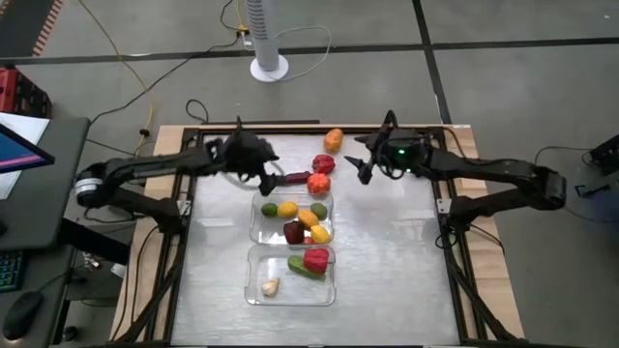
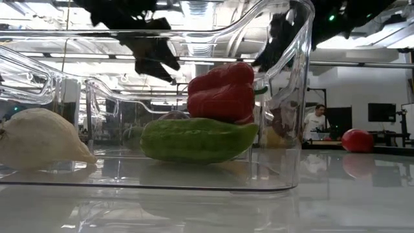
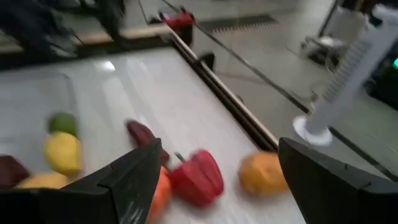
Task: Sort produce into baskets
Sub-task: Put the red chilli pepper into the bottom transparent bin
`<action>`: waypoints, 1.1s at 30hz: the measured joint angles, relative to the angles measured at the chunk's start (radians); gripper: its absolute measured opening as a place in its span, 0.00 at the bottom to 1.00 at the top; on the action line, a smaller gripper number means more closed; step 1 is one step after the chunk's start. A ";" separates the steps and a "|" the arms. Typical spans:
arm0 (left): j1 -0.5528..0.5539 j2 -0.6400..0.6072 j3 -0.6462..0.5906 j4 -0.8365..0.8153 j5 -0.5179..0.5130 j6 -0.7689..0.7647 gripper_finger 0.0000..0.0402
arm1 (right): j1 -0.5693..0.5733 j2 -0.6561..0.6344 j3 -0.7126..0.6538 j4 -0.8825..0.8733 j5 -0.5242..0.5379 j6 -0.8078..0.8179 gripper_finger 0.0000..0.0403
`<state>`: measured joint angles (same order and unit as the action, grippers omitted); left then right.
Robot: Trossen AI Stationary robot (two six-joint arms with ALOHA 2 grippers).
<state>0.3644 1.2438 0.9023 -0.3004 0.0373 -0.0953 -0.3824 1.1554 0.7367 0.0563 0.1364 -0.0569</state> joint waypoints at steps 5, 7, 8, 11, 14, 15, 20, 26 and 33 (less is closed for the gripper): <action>0.088 0.188 0.166 -0.183 0.151 0.037 0.88 | 0.047 -0.086 -0.020 0.012 -0.033 -0.005 0.86; 0.096 0.275 0.240 -0.263 0.209 0.072 0.88 | 0.060 -0.108 -0.029 -0.002 -0.034 -0.007 0.86; 0.098 0.312 0.276 -0.289 0.228 0.090 0.88 | 0.065 -0.119 -0.034 -0.004 -0.034 -0.008 0.86; 0.106 0.412 0.367 -0.348 0.243 0.128 0.88 | 0.075 -0.152 -0.039 -0.027 -0.034 -0.012 0.86; 0.114 0.491 0.418 -0.383 0.235 0.153 0.88 | 0.086 -0.186 -0.039 -0.072 -0.034 -0.007 0.86; 0.117 0.509 0.430 -0.386 0.230 0.163 0.88 | 0.092 -0.198 -0.039 -0.085 -0.033 -0.005 0.86; 0.144 0.550 0.446 -0.376 0.153 0.185 0.88 | 0.121 -0.241 -0.039 -0.131 -0.033 0.003 0.86; 0.154 0.561 0.437 -0.359 0.080 0.180 0.88 | 0.156 -0.244 -0.039 -0.149 -0.013 0.028 0.86; 0.116 0.605 0.436 -0.337 0.063 0.184 0.87 | 0.179 -0.204 -0.039 -0.143 -0.004 0.056 0.86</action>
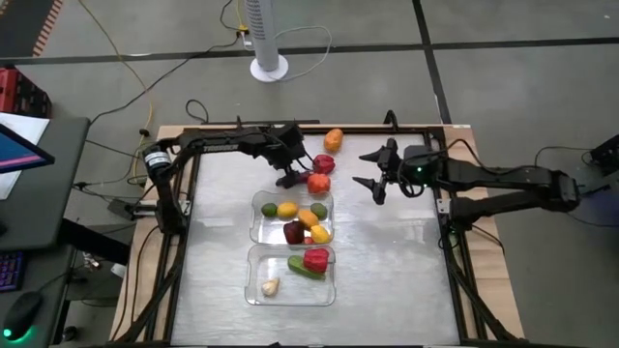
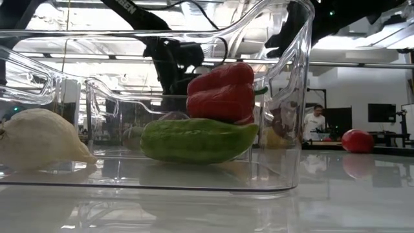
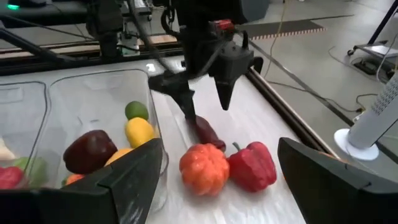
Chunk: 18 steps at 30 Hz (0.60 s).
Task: Sort produce into baskets
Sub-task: Put the red chilli pepper into the bottom transparent bin
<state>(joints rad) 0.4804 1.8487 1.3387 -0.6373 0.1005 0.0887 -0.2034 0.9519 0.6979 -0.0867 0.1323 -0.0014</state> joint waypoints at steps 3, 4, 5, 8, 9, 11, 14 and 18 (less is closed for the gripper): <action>-0.023 0.030 -0.001 0.007 -0.022 0.002 0.85 | 0.006 0.013 0.000 -0.005 0.000 0.006 0.86; -0.029 0.036 -0.001 0.006 -0.031 0.006 0.83 | 0.009 0.019 0.000 -0.007 0.000 0.010 0.86; -0.033 0.044 -0.001 0.005 -0.037 0.009 0.81 | 0.011 0.021 0.000 -0.004 0.000 0.013 0.86; -0.038 0.057 -0.002 0.003 -0.065 0.007 0.76 | 0.014 0.023 0.000 -0.011 0.001 0.013 0.86; -0.037 0.060 -0.002 0.006 -0.073 0.003 0.74 | 0.015 0.022 0.000 -0.009 0.001 0.016 0.86; -0.037 0.061 -0.001 0.018 -0.081 -0.004 0.72 | 0.012 0.022 0.000 -0.009 0.001 0.020 0.86; -0.037 0.070 -0.001 0.017 -0.083 -0.008 0.69 | 0.013 0.023 0.000 -0.010 0.002 0.020 0.86; -0.037 0.103 -0.001 0.021 -0.090 -0.009 0.67 | 0.014 0.023 0.000 -0.010 0.003 0.020 0.86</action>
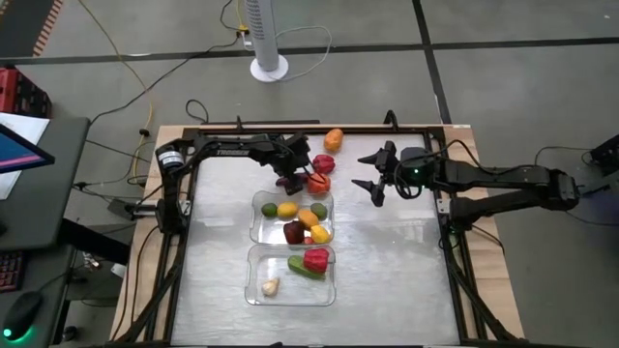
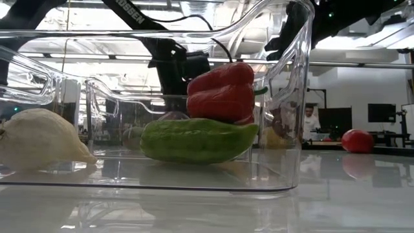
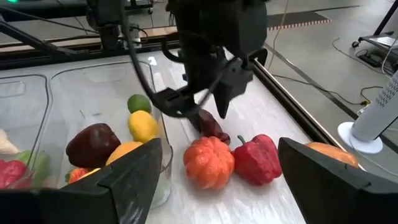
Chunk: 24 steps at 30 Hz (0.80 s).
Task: Sort produce into baskets
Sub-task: Put the red chilli pepper into the bottom transparent bin
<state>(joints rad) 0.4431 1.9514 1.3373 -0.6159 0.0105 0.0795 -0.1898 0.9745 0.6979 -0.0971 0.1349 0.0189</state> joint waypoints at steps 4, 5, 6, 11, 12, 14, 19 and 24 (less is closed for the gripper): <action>0.001 0.023 0.004 0.008 0.010 0.004 0.67 | 0.000 0.000 0.000 0.000 0.000 0.000 0.86; 0.001 0.024 0.005 0.009 0.020 0.006 0.67 | 0.000 0.000 0.000 0.000 0.000 0.000 0.86; 0.001 0.024 0.005 0.009 0.020 0.007 0.67 | 0.000 0.000 0.000 0.000 0.000 0.000 0.86; 0.001 0.026 0.004 0.008 0.025 0.011 0.64 | 0.000 0.000 0.000 0.000 0.000 0.000 0.86; 0.001 0.026 0.004 0.006 0.025 0.013 0.63 | 0.000 0.000 0.000 0.000 0.000 0.000 0.86; 0.001 0.026 0.003 0.003 0.026 0.022 0.61 | 0.000 0.000 0.000 0.000 0.000 0.000 0.86; -0.002 0.027 0.003 0.006 0.044 0.039 0.49 | 0.000 0.000 0.000 0.000 0.000 0.000 0.86; -0.002 0.029 0.002 0.005 0.072 0.045 0.33 | 0.000 0.000 0.000 0.000 -0.001 0.000 0.86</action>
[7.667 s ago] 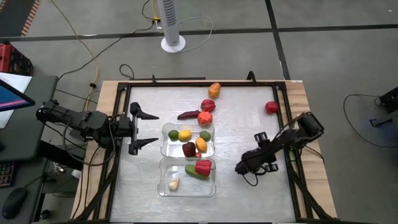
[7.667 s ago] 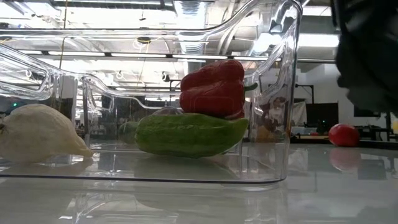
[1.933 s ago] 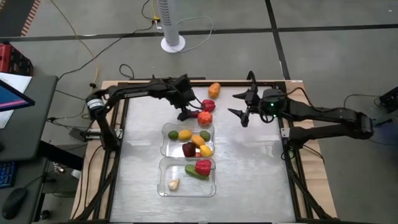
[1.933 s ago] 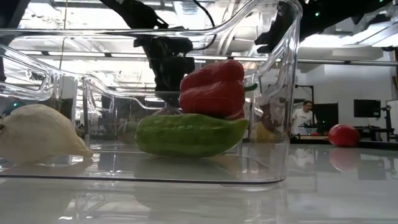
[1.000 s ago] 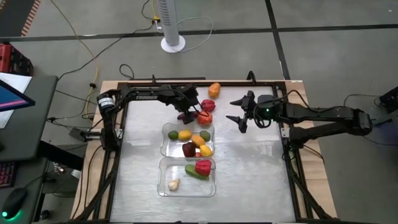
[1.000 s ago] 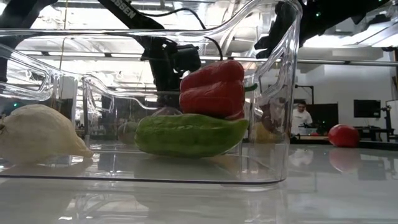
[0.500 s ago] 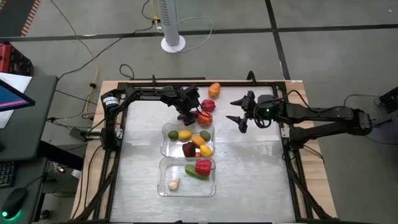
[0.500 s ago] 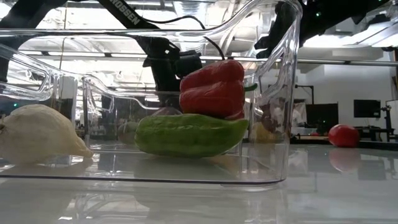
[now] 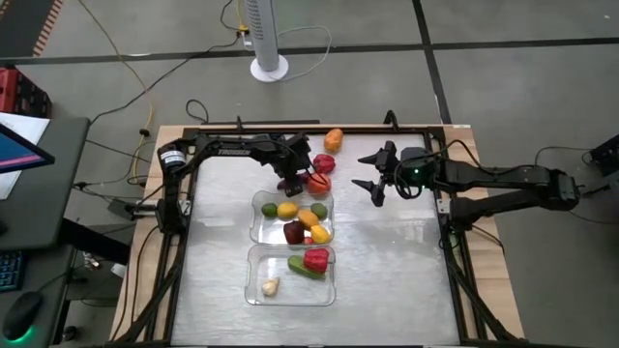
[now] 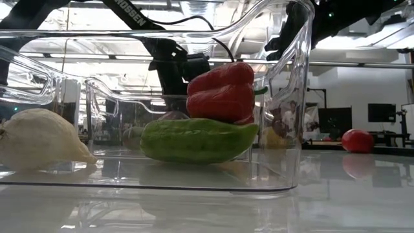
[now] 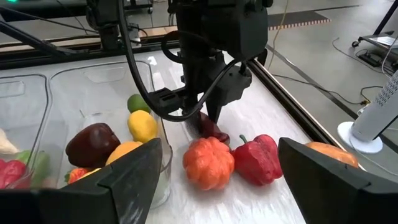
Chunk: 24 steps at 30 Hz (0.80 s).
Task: Sort produce into baskets
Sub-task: Put the red chilli pepper into the bottom transparent bin
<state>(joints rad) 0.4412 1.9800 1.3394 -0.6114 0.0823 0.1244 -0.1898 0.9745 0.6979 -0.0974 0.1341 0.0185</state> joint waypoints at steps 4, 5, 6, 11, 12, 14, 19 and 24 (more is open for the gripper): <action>0.001 0.003 0.023 -0.037 -0.002 0.014 0.23 | 0.000 0.000 0.000 0.000 0.000 0.000 0.86; 0.001 0.004 0.031 -0.051 -0.003 0.014 0.22 | 0.000 0.000 0.000 0.000 0.000 0.000 0.86; 0.001 0.004 0.039 -0.066 -0.001 0.015 0.21 | 0.000 0.000 0.000 0.000 0.000 0.000 0.86; 0.001 0.007 0.097 -0.126 -0.001 0.025 0.26 | 0.000 0.000 0.000 -0.003 -0.001 0.000 0.86; 0.002 0.007 0.109 -0.144 -0.007 0.031 0.27 | 0.000 0.000 0.000 -0.004 -0.001 0.000 0.86; 0.002 0.007 0.135 -0.190 -0.019 0.042 0.27 | 0.000 0.000 0.000 -0.011 -0.001 0.000 0.86; 0.002 0.006 0.240 -0.347 -0.020 0.057 0.26 | 0.000 0.000 0.000 -0.016 -0.001 0.000 0.86; -0.020 0.003 0.409 -0.581 0.036 0.055 0.26 | 0.000 -0.009 0.000 -0.014 -0.001 -0.008 0.86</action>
<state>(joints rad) 0.4213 1.9835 1.7479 -1.1919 0.1180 0.1793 -0.1902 0.9656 0.6979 -0.1116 0.1333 0.0104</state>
